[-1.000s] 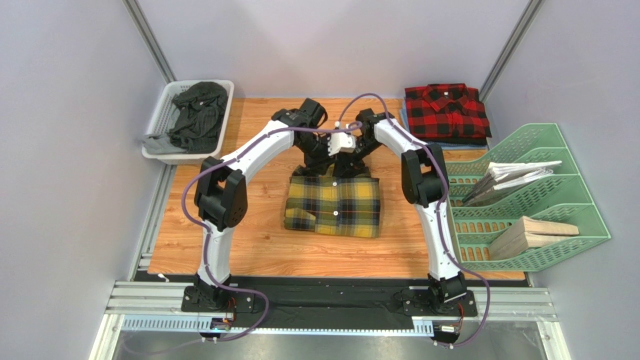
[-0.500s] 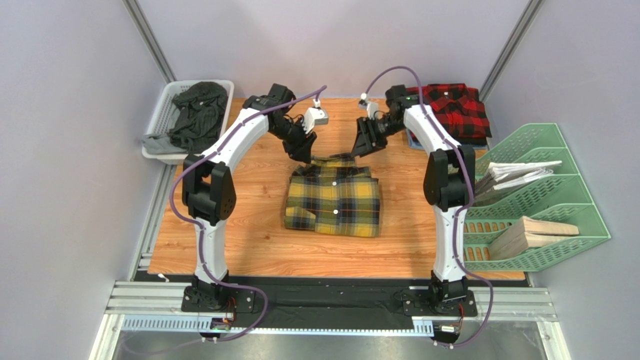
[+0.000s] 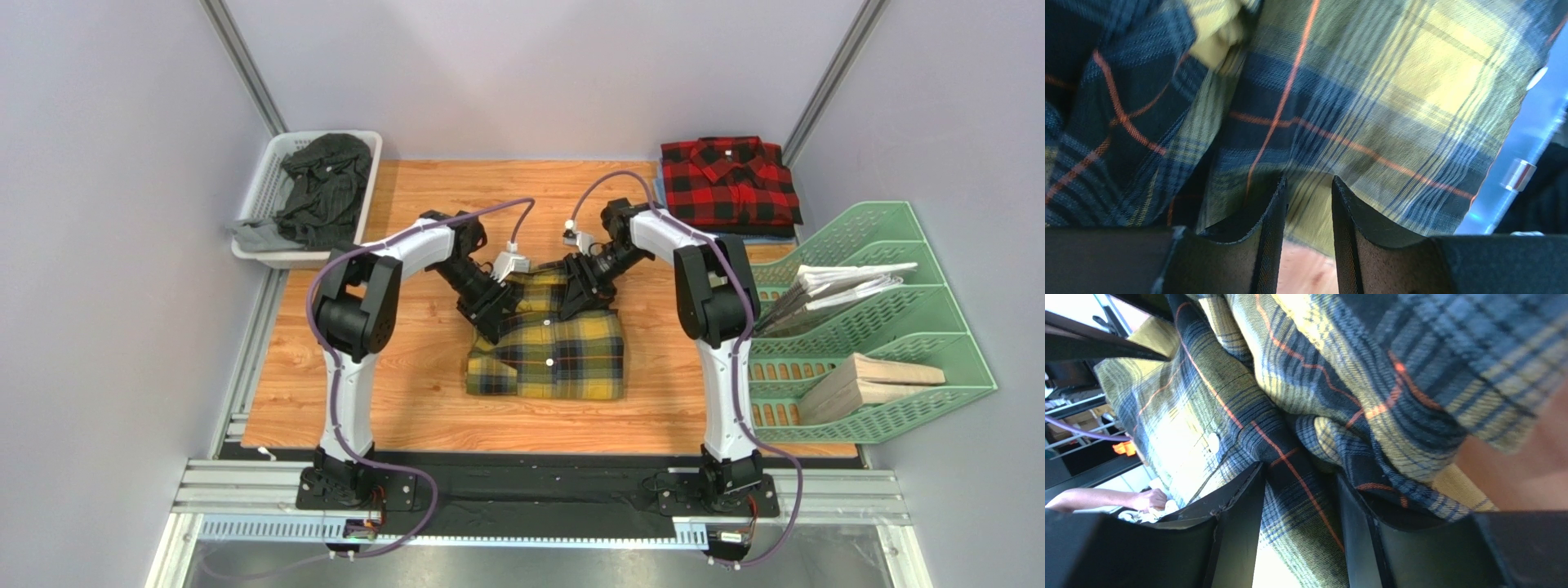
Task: Fold and stack the long sleeve shirts
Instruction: Fold the shirt
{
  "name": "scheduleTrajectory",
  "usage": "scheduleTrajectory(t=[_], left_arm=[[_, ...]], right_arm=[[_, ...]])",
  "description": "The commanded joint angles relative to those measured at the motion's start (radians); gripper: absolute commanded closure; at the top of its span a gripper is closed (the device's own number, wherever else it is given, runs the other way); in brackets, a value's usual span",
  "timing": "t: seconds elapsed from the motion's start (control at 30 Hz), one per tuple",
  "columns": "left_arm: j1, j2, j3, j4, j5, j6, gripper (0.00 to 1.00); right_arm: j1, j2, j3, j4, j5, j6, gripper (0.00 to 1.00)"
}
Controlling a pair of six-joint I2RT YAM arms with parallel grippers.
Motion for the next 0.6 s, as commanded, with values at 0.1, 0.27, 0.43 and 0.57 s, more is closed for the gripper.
scheduleTrajectory(t=[0.1,0.27,0.43,0.57], left_arm=[[0.081,-0.210,-0.038,0.038,0.132,-0.064,0.55],[0.092,-0.188,-0.001,-0.005,0.139,-0.035,0.52],[0.093,-0.139,0.018,0.056,0.071,-0.083,0.51],[0.098,-0.076,0.054,0.039,0.023,-0.086,0.51]], right_arm=[[-0.040,-0.188,-0.010,-0.019,-0.024,-0.020,0.41],[-0.077,-0.245,-0.045,-0.079,0.034,-0.106,0.38],[-0.091,-0.225,-0.081,-0.085,0.067,-0.151,0.38],[-0.097,-0.218,-0.119,-0.080,0.088,-0.177,0.38]])
